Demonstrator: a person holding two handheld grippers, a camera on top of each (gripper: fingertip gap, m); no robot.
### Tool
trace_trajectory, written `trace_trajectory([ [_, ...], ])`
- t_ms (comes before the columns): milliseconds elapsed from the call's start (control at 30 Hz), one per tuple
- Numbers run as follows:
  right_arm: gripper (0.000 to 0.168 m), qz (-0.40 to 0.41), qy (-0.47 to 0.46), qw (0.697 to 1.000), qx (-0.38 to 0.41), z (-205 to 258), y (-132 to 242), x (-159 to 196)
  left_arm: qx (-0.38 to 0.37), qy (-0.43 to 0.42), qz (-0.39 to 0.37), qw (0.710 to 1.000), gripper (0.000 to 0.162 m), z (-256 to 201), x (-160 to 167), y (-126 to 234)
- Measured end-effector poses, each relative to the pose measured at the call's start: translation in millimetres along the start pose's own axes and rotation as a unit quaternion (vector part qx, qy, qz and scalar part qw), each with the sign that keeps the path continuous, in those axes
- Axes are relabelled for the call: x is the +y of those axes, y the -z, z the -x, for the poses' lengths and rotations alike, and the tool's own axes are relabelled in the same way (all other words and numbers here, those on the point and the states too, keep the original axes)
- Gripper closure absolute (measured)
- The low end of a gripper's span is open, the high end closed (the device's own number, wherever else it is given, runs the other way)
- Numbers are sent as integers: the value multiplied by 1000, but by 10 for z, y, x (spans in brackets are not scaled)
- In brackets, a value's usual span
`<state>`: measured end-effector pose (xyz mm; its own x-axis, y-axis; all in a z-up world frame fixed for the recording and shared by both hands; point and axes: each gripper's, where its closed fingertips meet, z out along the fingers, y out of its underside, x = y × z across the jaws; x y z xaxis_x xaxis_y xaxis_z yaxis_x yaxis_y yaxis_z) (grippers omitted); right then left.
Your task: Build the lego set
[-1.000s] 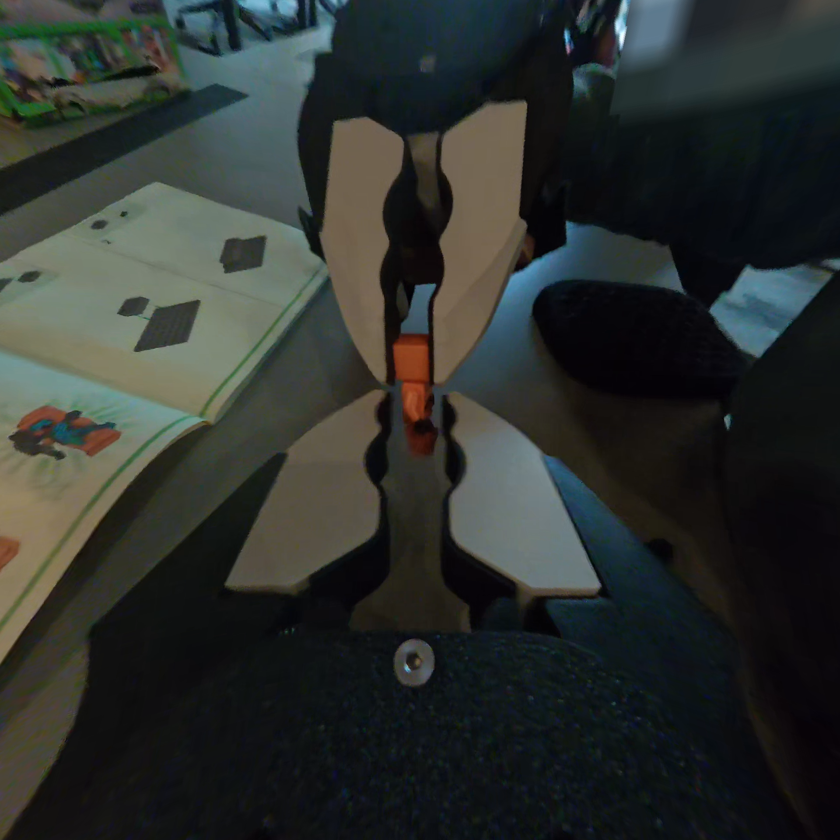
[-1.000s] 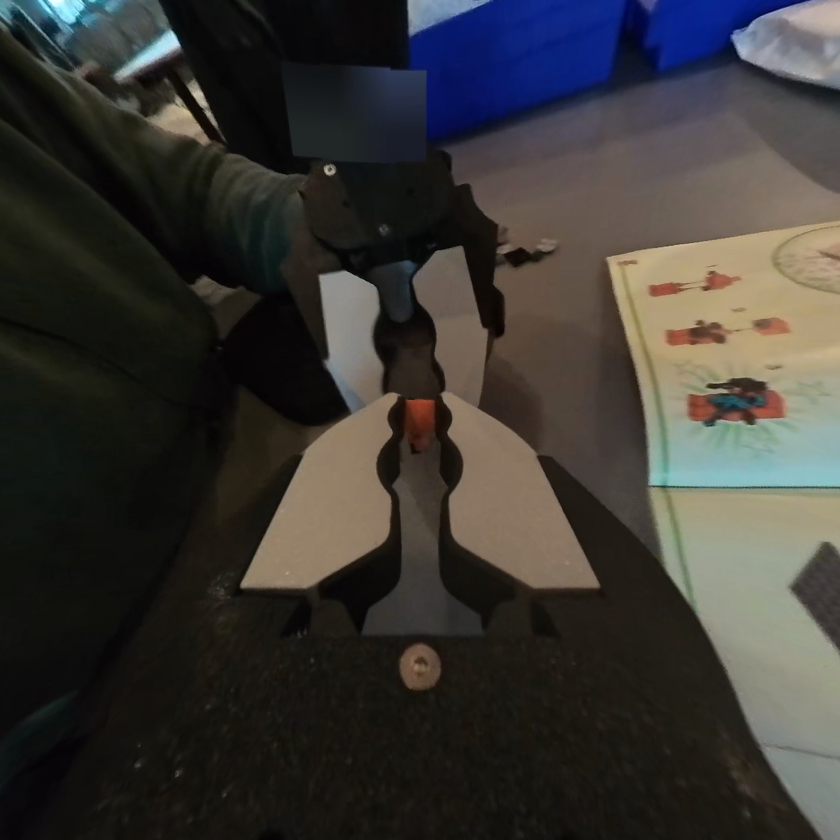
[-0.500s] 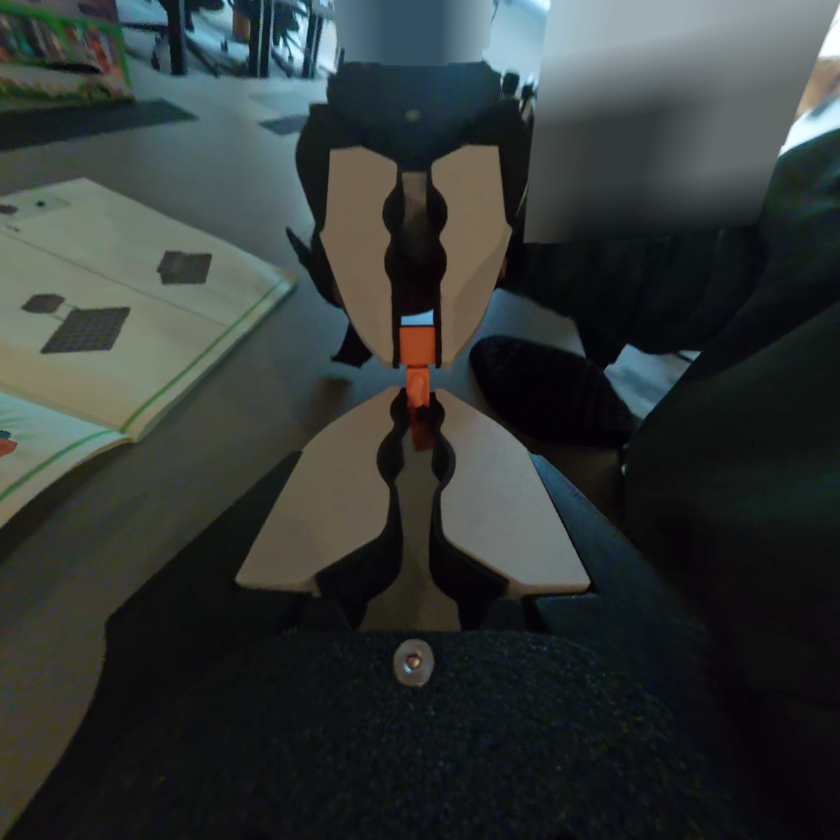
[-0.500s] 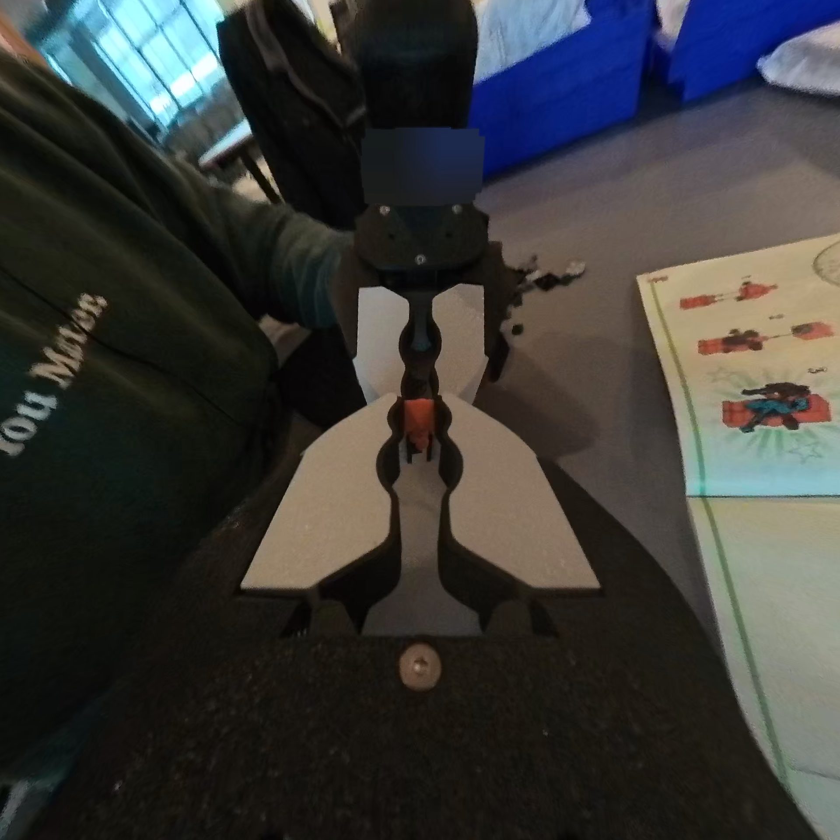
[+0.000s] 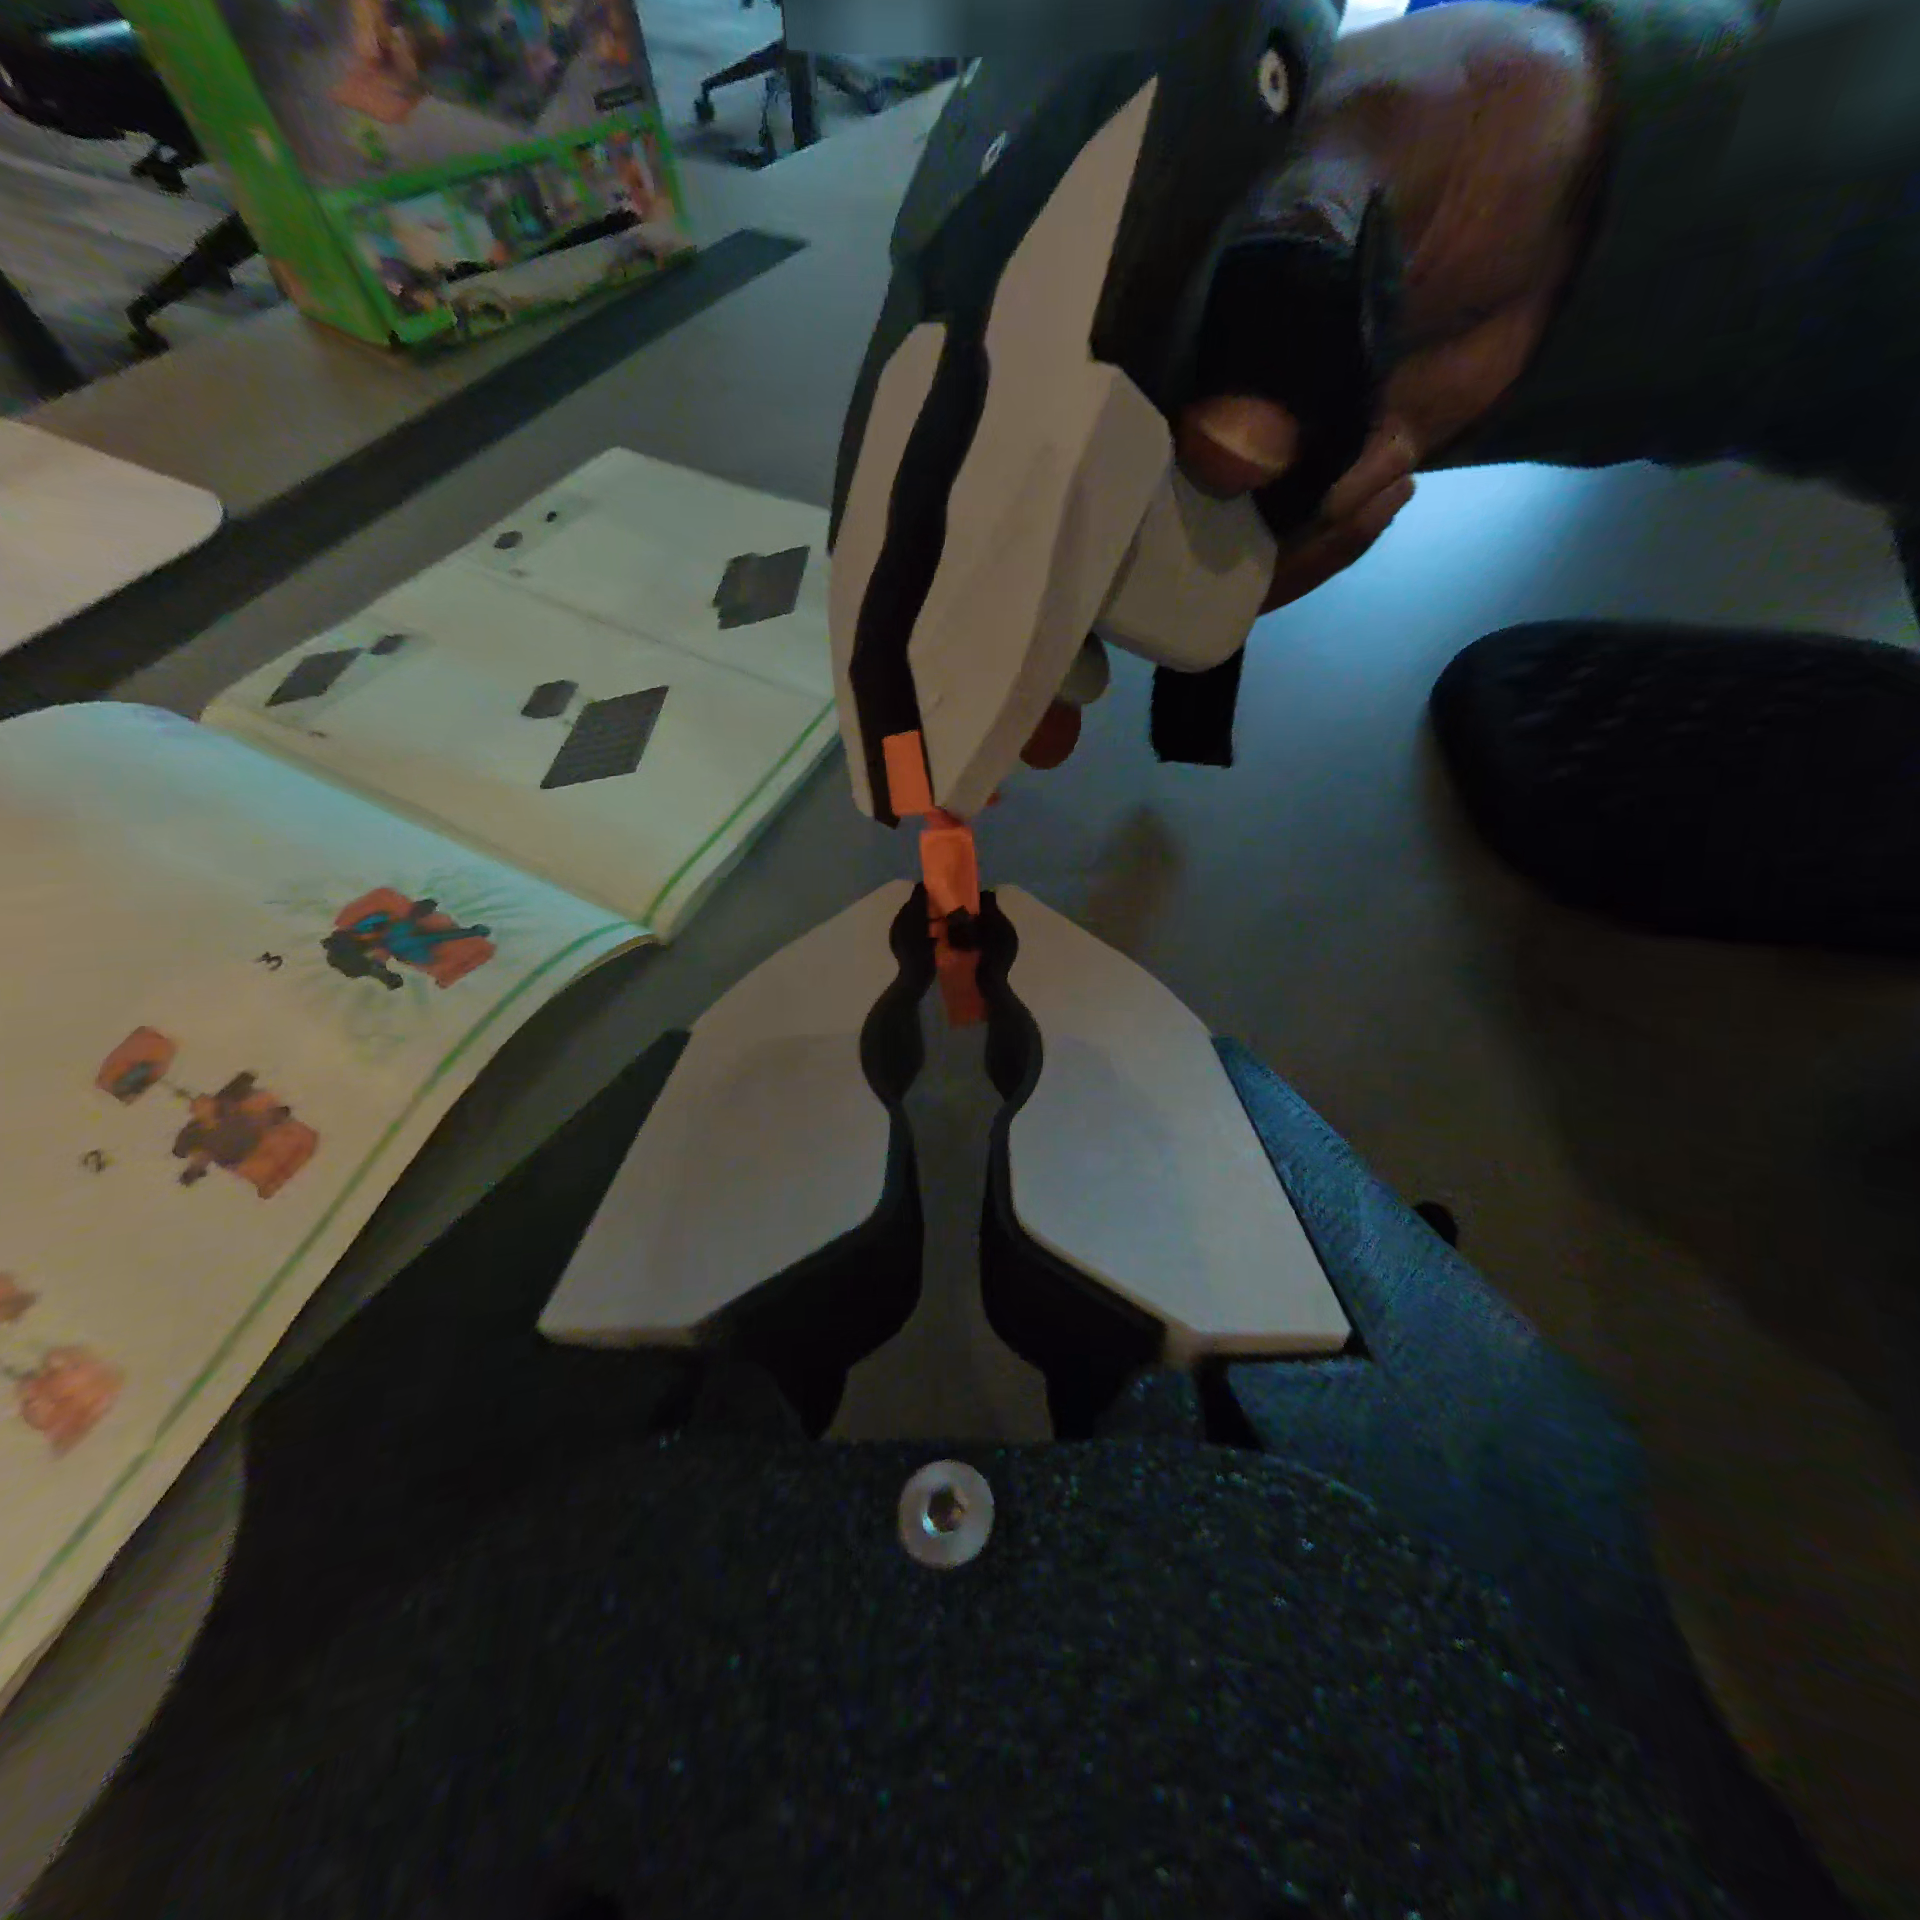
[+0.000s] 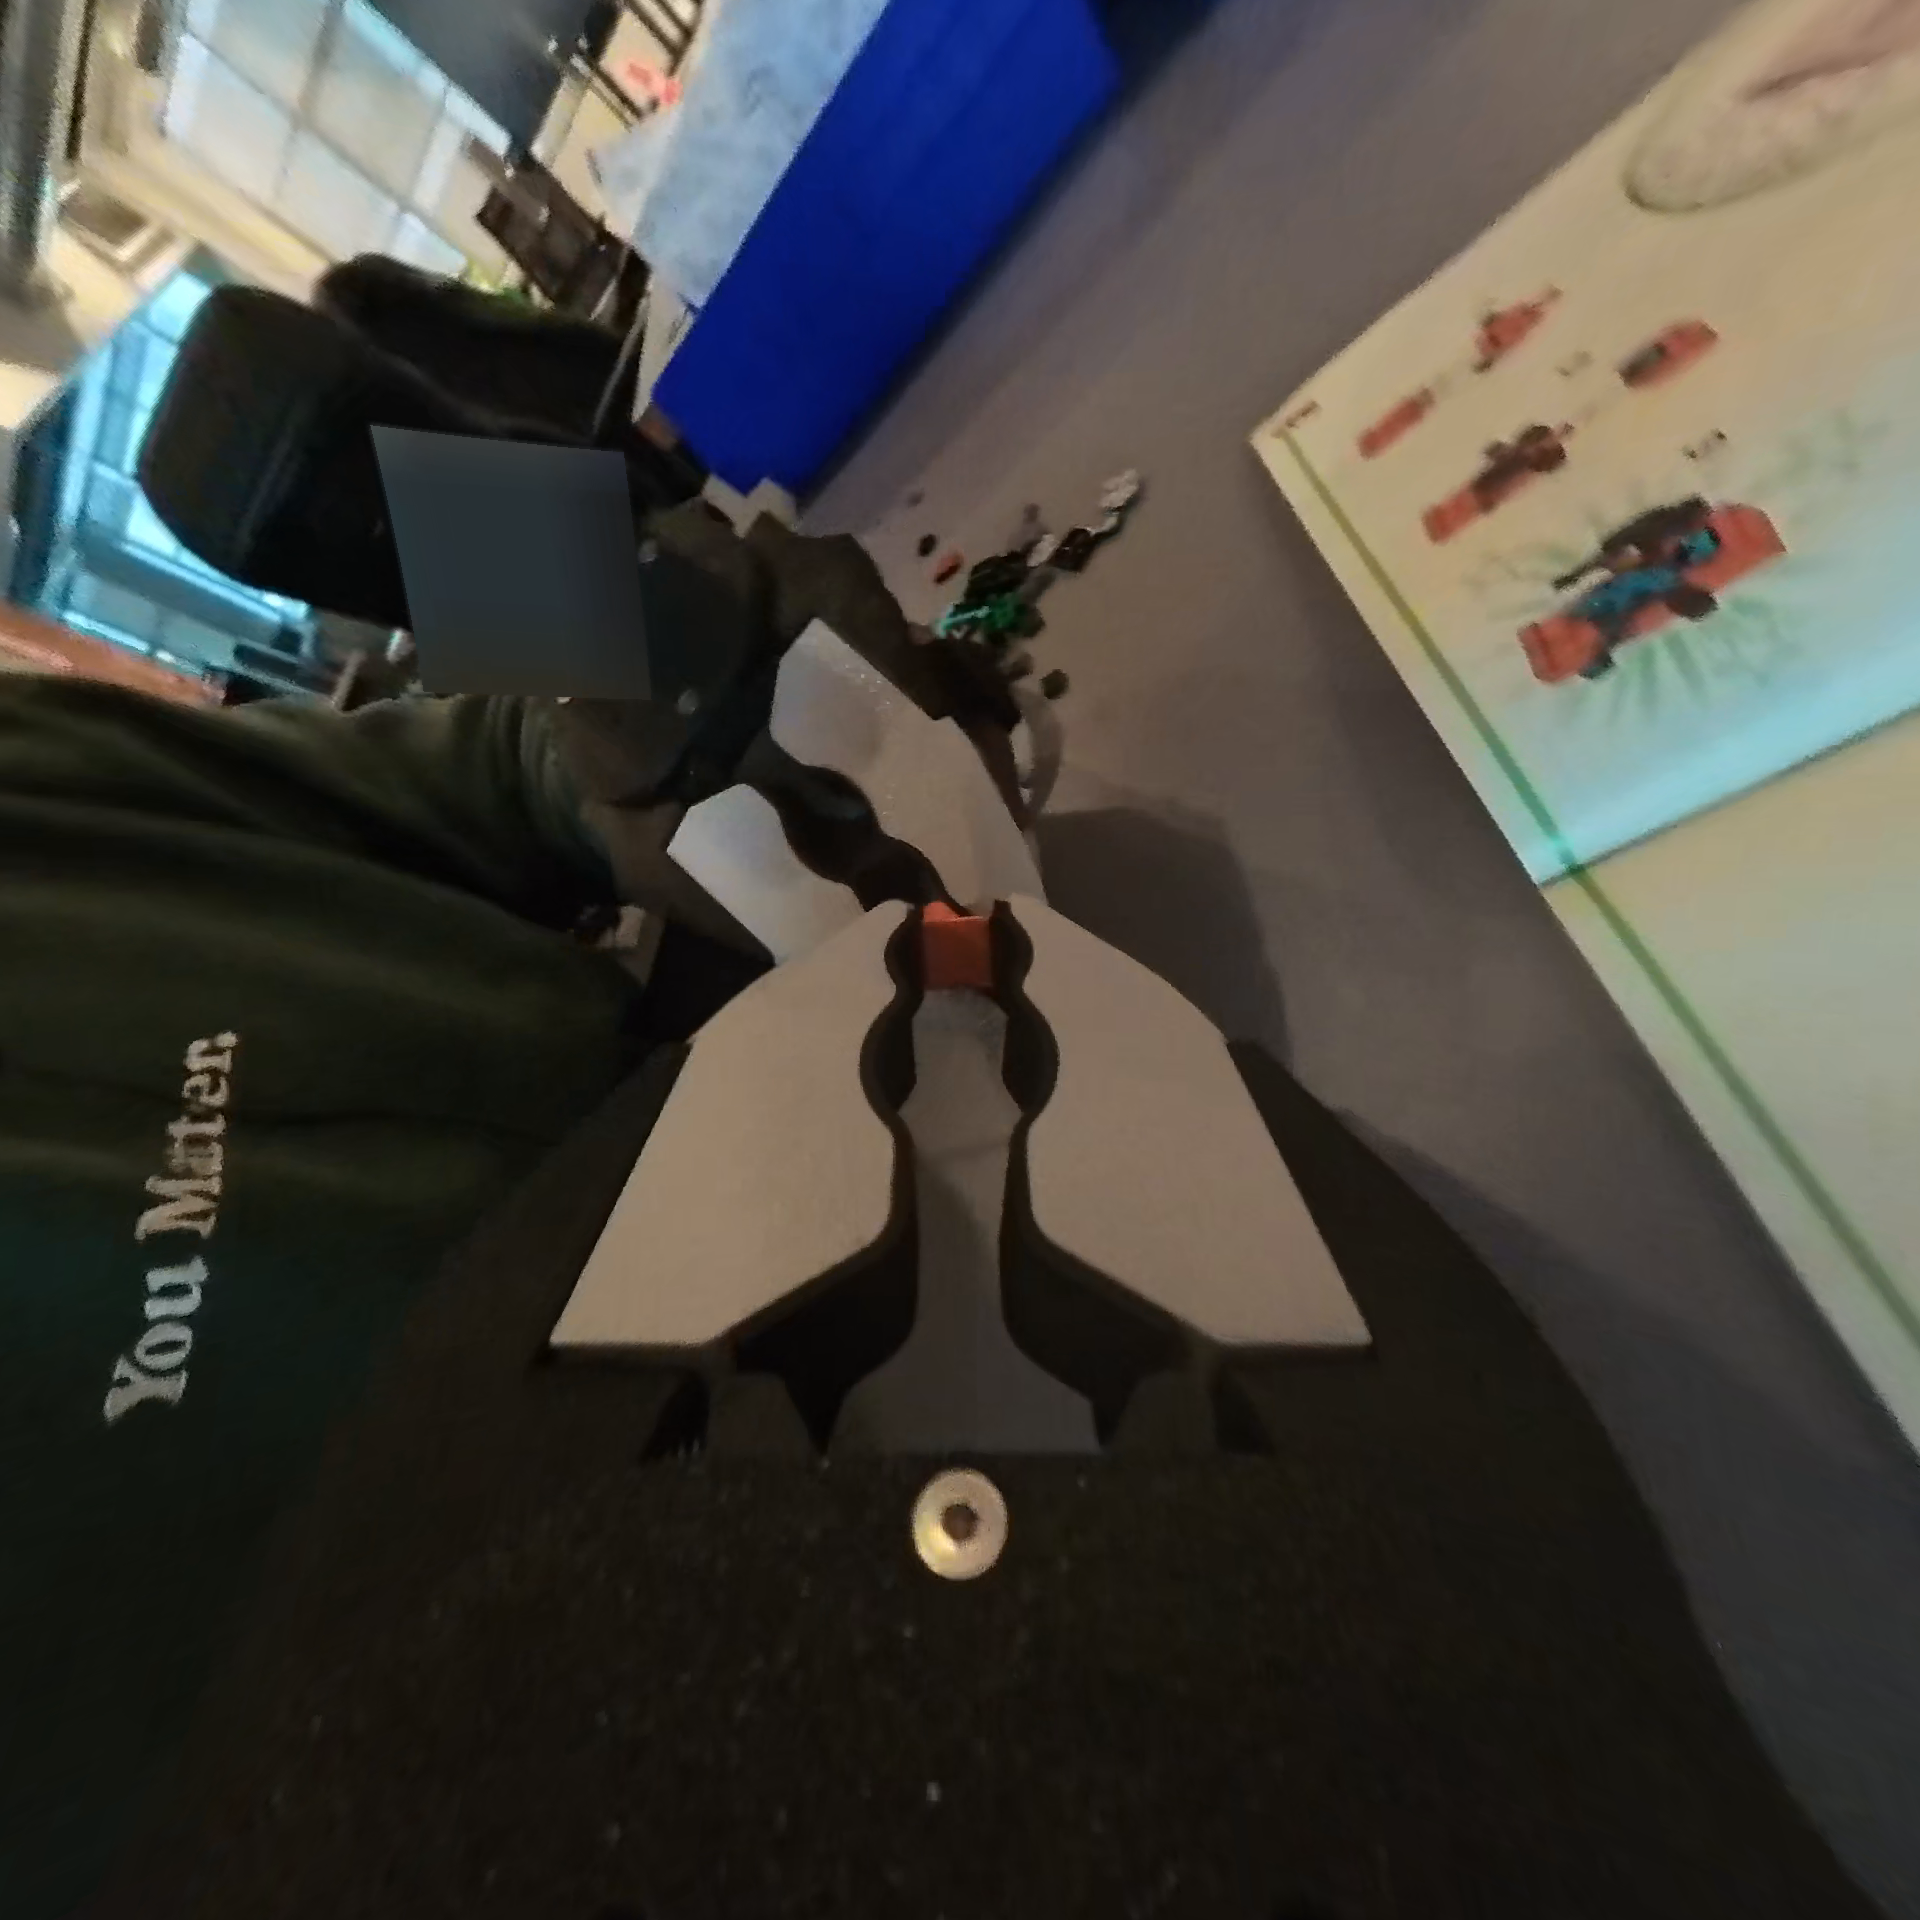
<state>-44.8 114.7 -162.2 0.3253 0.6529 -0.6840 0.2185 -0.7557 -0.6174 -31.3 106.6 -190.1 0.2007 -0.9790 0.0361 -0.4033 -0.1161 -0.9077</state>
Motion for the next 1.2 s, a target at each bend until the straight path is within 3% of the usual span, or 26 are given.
trace_trajectory([
  [233, 156, 3, 29, 1000, -7, 79, 55, 22, 91, 92, -28, 991, 152, -127, -75, 33],
  [400, 156, 19, 125, 992, -22, 244, 105, 61, 191, 170, -53, 965, 153, -307, -173, 115],
  [533, 156, 50, 191, 980, -26, 341, 158, 111, 229, 174, -56, 956, 153, -420, -220, 153],
  [667, 156, 42, 201, 979, 7, 234, 498, -2, 200, 169, -40, 964, 153, -291, -37, 195],
  [733, 156, 68, 213, 974, 46, 136, 513, 86, 162, 119, -30, 979, 153, -233, -17, 187],
  [867, 156, 105, 192, 963, 160, -352, 553, 245, 133, 93, -28, 986, 153, -173, -84, 150],
  [967, 156, 138, 211, 937, 240, -727, 569, 416, 126, 104, -26, 986, 154, -137, -25, 156],
  [1200, 150, 207, 264, 899, 280, -997, 486, 595, 117, 110, -31, 987, 154, -105, -2, 195],
])
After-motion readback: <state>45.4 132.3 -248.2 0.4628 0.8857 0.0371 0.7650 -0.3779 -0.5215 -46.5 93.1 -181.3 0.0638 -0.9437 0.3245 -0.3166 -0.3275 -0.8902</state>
